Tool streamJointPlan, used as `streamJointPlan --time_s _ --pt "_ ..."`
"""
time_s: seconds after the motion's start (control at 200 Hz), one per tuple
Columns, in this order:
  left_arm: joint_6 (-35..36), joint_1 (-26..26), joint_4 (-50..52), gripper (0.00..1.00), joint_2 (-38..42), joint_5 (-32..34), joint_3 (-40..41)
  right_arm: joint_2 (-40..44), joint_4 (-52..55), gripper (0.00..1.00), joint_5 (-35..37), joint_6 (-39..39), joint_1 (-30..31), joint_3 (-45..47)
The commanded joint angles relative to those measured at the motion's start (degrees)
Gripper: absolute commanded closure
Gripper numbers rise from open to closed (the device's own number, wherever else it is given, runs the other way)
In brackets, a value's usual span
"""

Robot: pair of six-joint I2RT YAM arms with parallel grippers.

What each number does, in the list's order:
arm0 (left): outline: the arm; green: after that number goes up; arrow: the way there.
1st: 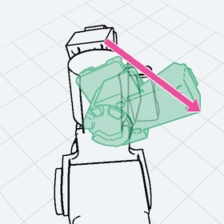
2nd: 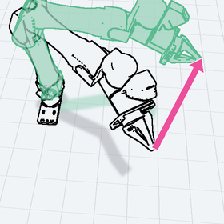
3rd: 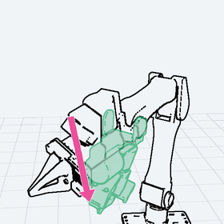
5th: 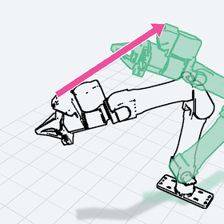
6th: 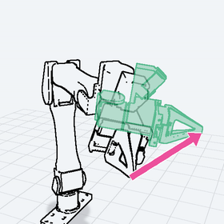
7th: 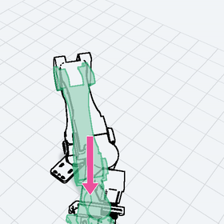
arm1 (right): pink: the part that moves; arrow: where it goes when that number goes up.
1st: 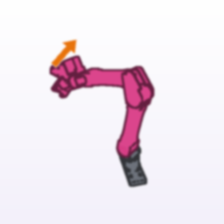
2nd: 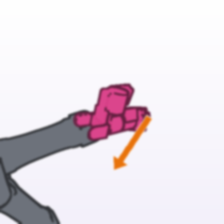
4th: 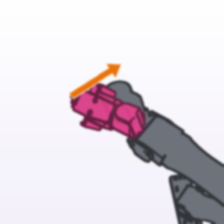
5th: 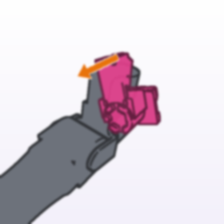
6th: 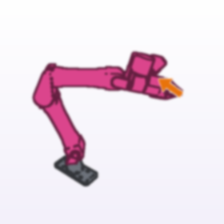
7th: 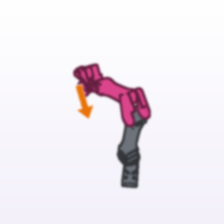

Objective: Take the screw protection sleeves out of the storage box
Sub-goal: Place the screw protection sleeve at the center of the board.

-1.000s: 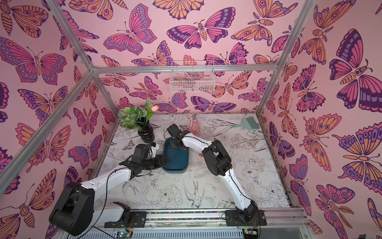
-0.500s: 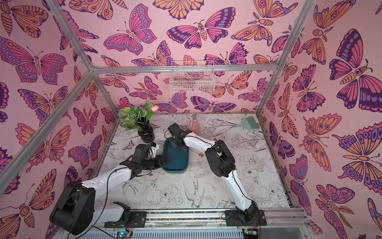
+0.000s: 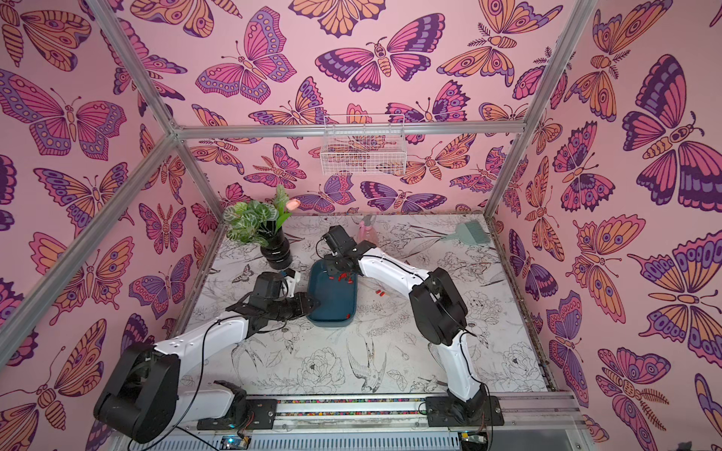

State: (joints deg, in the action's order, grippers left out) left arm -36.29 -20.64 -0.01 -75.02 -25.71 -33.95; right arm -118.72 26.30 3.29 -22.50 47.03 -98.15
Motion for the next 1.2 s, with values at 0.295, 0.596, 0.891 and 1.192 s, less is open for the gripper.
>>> streamJointPlan --time_s 0.295,0.596,0.891,1.192 --pt "0.17 -0.69 -0.19 0.59 -1.08 0.33 -1.84 18.39 2.52 0.98 2.52 0.27 0.21 13.46" --pt "-0.01 -1.72 -0.16 0.59 -2.14 0.73 -3.52 30.25 2.9 0.96 5.28 -0.4 -2.82 26.32" --pt "-0.27 -2.81 -0.1 0.59 -3.17 0.94 -4.93 37.12 1.26 0.96 4.97 -1.2 -7.91 38.31" --pt "-0.36 -4.31 0.59 0.59 -4.53 1.59 -7.13 33.87 -1.51 0.95 2.68 -0.76 -10.62 40.44"
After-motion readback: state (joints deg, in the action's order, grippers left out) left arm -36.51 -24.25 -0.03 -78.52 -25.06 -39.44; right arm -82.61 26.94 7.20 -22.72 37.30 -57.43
